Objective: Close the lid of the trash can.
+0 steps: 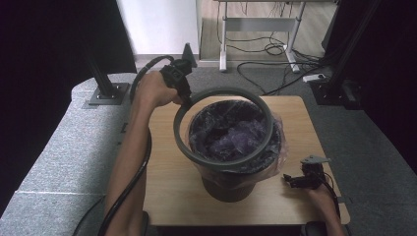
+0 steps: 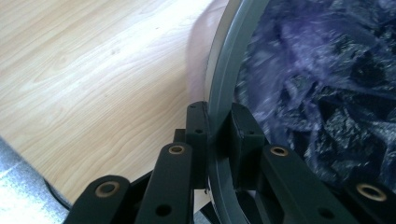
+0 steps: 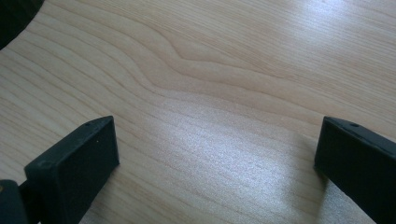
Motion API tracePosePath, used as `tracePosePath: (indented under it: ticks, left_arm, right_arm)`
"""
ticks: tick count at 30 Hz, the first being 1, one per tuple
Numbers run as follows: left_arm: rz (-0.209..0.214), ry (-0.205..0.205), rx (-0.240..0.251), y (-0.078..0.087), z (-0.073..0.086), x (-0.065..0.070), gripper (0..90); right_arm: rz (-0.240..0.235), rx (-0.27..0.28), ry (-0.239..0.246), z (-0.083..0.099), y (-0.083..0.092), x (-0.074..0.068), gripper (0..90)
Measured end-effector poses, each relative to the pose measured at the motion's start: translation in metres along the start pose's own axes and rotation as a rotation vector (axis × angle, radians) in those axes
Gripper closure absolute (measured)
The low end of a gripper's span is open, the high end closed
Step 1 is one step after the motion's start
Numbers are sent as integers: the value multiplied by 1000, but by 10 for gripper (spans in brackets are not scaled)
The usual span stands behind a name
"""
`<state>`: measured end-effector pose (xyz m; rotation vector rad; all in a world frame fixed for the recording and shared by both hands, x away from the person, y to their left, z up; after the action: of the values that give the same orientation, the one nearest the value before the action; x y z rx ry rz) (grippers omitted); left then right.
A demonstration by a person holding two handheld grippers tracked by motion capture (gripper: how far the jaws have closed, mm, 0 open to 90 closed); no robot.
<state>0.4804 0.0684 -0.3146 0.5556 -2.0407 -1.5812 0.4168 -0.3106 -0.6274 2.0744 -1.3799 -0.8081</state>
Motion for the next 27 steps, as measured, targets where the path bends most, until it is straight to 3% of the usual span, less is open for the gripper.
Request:
tracePosePath:
  ticks: [7, 13, 20, 22, 27]
  left_arm:
    - [-31, -29, -47, -17, -19, 11, 798]
    - [-73, -25, -75, -29, -22, 8, 789]
    - [-78, -51, -65, -30, -19, 9, 755]
    - [-80, -50, -42, -27, -20, 8, 683]
    - [-81, -53, 7, -16, -19, 7, 695]
  right_arm:
    - [-2, 0, 3, 0, 0, 0, 0]
    - [-5, -1, 5, 0, 0, -1, 0]
    - [-5, -1, 4, 0, 0, -1, 0]
    - [-5, -1, 5, 0, 0, -1, 0]
    - [-5, -1, 4, 0, 0, -1, 0]
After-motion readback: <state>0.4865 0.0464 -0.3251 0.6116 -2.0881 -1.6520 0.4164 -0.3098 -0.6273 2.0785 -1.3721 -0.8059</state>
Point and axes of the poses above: each handheld gripper's, and its own axes: y roughly backward along the jaws, z roughly out of its underside, x roughly to its right, the point moved 10 cm from there along -y, roughly forward along the jaws, and after that the axes turned 15 degrees about -y, right-handed, at the moved point
